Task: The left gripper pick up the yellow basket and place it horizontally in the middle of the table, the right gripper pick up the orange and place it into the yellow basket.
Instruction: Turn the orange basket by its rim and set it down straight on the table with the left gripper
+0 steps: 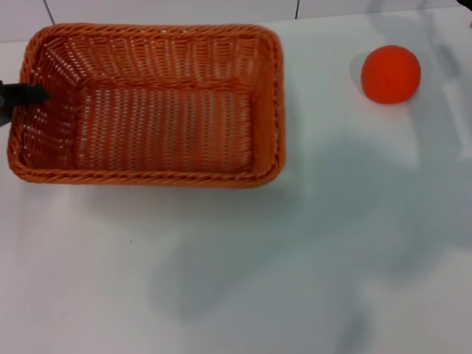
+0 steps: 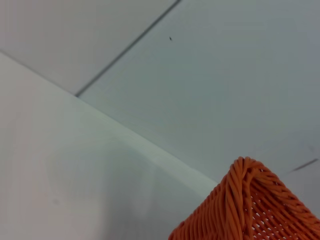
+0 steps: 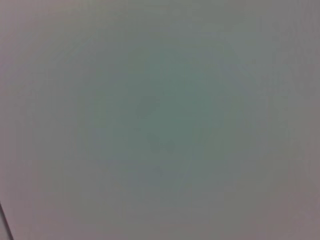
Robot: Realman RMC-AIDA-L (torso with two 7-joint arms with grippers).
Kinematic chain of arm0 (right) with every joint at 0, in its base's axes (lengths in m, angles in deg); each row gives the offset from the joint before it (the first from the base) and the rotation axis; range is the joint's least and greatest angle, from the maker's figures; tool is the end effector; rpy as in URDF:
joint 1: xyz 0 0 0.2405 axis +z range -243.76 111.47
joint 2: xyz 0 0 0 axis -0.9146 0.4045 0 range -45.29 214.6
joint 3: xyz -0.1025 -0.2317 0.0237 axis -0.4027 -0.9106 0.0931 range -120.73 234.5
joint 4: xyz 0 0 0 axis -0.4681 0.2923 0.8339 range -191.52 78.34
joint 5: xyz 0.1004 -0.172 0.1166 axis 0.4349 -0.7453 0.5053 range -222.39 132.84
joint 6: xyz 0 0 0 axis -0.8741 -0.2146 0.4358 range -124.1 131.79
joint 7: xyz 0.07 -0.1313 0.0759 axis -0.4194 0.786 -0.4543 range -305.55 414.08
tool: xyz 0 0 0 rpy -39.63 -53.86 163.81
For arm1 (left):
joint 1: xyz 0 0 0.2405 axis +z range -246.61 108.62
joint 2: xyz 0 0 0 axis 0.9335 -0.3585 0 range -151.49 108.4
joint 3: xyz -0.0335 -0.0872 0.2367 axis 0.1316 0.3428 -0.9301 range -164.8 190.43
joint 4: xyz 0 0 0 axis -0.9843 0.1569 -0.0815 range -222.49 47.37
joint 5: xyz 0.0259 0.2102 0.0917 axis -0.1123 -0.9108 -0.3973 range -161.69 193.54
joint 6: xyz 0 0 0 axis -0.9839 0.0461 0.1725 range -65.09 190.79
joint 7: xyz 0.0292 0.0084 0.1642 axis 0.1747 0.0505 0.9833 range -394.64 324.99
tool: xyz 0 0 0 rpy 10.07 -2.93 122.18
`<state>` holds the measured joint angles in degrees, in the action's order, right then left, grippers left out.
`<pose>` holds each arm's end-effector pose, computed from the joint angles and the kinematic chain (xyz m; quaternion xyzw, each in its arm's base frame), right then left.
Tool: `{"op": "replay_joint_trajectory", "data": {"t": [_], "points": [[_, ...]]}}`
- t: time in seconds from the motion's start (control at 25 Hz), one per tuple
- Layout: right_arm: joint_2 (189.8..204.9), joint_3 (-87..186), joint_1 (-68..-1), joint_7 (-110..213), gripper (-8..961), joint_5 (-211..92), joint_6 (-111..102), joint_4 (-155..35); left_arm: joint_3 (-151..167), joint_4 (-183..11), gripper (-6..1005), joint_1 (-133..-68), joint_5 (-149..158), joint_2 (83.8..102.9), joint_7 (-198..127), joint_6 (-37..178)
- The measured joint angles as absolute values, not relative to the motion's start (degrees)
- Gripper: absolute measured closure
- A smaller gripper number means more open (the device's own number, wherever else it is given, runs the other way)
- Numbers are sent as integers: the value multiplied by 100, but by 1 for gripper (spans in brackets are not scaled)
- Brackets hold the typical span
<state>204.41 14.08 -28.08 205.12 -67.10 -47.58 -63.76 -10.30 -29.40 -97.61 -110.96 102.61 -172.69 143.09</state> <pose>0.3338 0.4471 0.0304 -0.3785 -0.5676 -0.6252 0.3791 -0.3062 0.3802 0.0589 -0.6824 -0.6265 -0.2966 0.2320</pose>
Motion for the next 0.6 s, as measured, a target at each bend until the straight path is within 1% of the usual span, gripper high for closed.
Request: {"op": "replay_joint_trajectory", "data": {"t": [0.28,0.6], "points": [[20429,1409,-2773,20509,7,-6710,-4716,-6376,-1383,-3488,821,-9517,-10342,10297,-17125,14096],[20427,1445,-2769,20509,7,-6710,-4694,-6375,-1500,-3872,808,-9541,-10230,10276,-17003,13938]]}}
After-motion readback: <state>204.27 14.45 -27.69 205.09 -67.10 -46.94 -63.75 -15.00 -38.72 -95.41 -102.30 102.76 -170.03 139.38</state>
